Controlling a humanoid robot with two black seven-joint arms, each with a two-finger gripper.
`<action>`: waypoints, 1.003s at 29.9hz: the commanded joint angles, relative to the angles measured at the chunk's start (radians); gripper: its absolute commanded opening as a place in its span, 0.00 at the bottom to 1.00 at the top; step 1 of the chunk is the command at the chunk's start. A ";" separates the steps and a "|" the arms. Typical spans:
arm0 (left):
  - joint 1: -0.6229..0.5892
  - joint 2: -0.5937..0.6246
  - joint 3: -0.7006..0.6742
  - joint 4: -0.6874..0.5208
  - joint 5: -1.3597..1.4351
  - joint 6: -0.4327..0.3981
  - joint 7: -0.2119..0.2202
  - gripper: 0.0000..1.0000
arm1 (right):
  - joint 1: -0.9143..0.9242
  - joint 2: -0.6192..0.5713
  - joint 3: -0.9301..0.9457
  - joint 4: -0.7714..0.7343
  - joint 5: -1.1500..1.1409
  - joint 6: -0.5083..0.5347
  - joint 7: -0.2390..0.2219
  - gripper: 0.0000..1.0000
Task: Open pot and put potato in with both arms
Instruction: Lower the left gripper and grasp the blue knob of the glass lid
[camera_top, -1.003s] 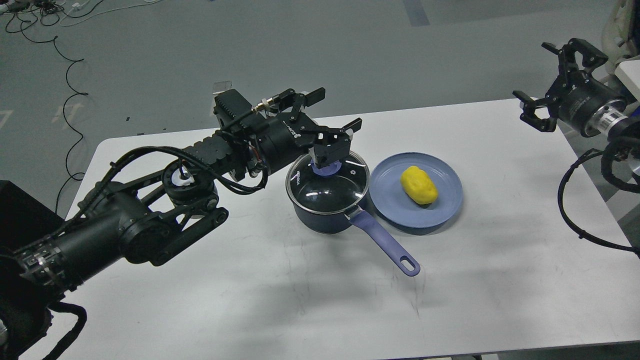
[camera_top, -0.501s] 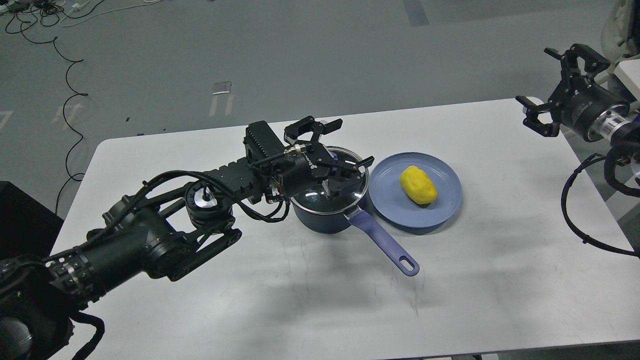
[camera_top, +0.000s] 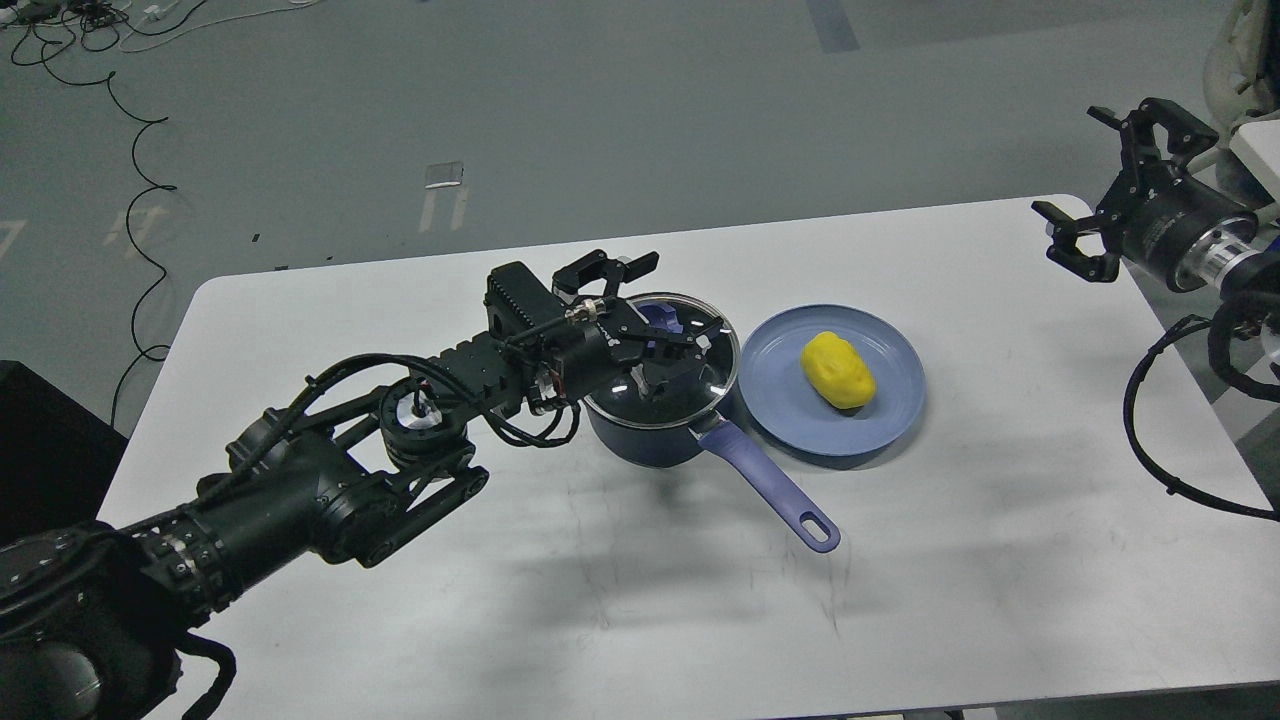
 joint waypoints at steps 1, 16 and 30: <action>0.012 0.007 0.000 0.001 0.000 0.000 0.000 0.98 | 0.000 0.000 -0.002 0.001 0.000 -0.002 0.000 1.00; 0.036 0.010 0.000 0.033 -0.089 0.000 -0.003 0.98 | -0.008 -0.006 -0.004 -0.003 0.000 -0.002 0.000 1.00; 0.041 0.009 0.001 0.044 -0.085 0.000 -0.038 0.97 | -0.008 -0.006 -0.018 -0.003 0.000 -0.003 0.001 1.00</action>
